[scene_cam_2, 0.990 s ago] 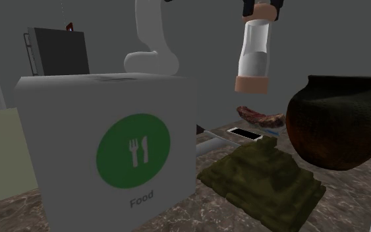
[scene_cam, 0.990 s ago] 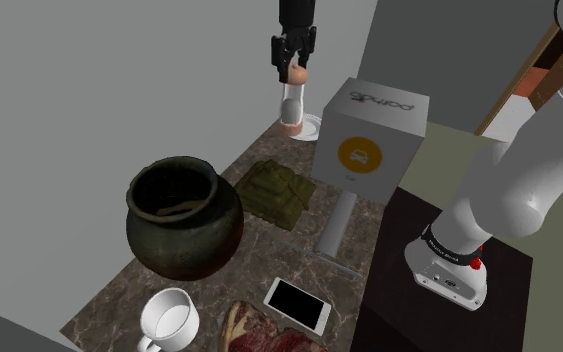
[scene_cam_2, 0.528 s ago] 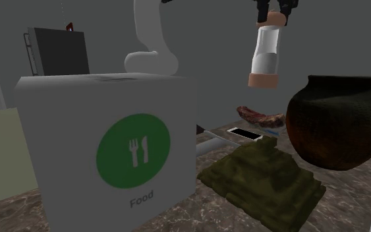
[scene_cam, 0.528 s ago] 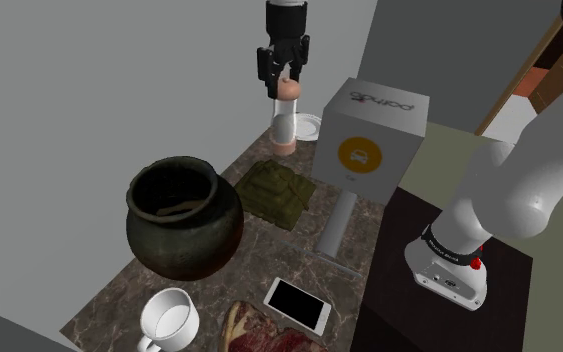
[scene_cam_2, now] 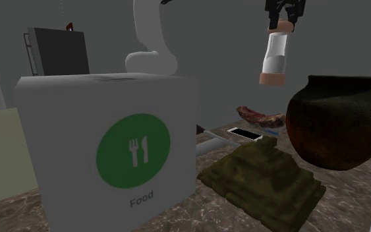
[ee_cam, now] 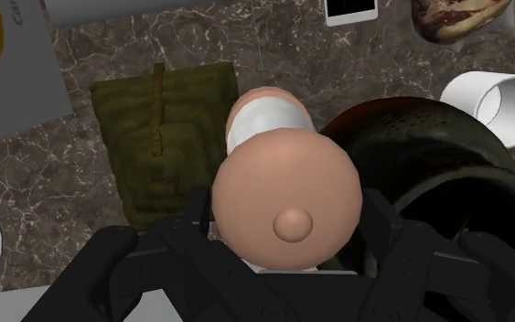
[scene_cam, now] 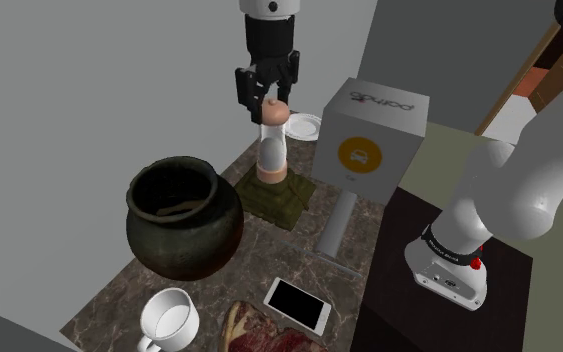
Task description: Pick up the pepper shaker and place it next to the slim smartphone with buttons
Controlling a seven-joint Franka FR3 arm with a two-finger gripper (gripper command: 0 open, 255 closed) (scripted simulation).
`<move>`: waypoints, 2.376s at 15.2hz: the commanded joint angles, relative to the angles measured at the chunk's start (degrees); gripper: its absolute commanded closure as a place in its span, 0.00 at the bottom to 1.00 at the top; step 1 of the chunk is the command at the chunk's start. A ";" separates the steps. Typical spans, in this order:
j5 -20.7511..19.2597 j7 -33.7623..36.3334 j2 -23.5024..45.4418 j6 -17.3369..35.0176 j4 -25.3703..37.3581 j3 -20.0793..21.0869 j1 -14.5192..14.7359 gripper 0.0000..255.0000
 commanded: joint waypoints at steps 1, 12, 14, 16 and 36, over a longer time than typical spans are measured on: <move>0.17 3.15 0.76 -0.55 1.31 1.76 1.28 1.00; 0.40 6.24 1.19 5.51 -4.31 3.60 2.69 1.00; 0.42 6.24 1.15 7.06 -5.89 3.62 2.71 1.00; 0.43 6.25 1.16 8.60 -7.42 3.64 2.73 1.00; -0.32 6.98 4.11 23.85 -19.85 4.10 2.91 1.00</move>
